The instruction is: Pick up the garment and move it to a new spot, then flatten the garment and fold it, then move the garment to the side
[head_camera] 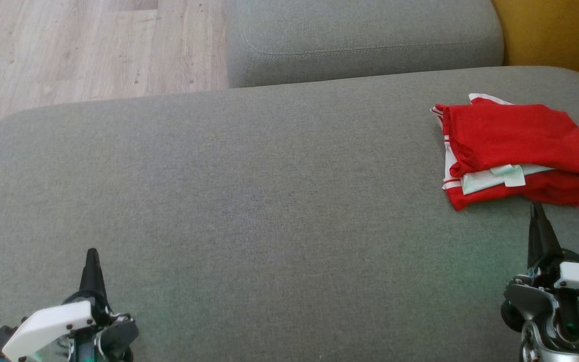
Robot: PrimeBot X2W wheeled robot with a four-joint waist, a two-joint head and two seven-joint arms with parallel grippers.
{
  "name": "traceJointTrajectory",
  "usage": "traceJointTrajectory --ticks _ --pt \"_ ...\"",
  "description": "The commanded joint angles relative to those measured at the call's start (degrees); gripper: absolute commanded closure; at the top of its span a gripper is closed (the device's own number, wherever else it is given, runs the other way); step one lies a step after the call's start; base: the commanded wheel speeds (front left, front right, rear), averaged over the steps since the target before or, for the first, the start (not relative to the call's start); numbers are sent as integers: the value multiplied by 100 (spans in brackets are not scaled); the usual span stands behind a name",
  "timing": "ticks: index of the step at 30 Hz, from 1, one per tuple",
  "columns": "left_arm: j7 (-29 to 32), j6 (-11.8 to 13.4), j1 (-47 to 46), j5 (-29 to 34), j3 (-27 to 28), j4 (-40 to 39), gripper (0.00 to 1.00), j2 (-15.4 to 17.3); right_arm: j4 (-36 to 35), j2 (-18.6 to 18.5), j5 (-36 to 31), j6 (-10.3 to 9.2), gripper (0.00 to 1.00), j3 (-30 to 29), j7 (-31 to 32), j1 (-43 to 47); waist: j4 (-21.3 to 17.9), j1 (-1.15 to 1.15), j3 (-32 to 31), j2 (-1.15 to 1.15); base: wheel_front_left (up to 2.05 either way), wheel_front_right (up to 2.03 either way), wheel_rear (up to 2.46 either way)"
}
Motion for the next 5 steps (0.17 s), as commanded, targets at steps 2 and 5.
traceJointTrajectory --ticks 2,5 --pt "40 -40 -296 -32 202 -211 100 52 -236 -20 34 -4 100 112 32 -112 0 0 0 0 0 0 0" --pt "40 -40 -296 -32 202 -211 100 52 -236 -19 34 -4 100 112 32 -112 0 0 0 0 0 0 0"
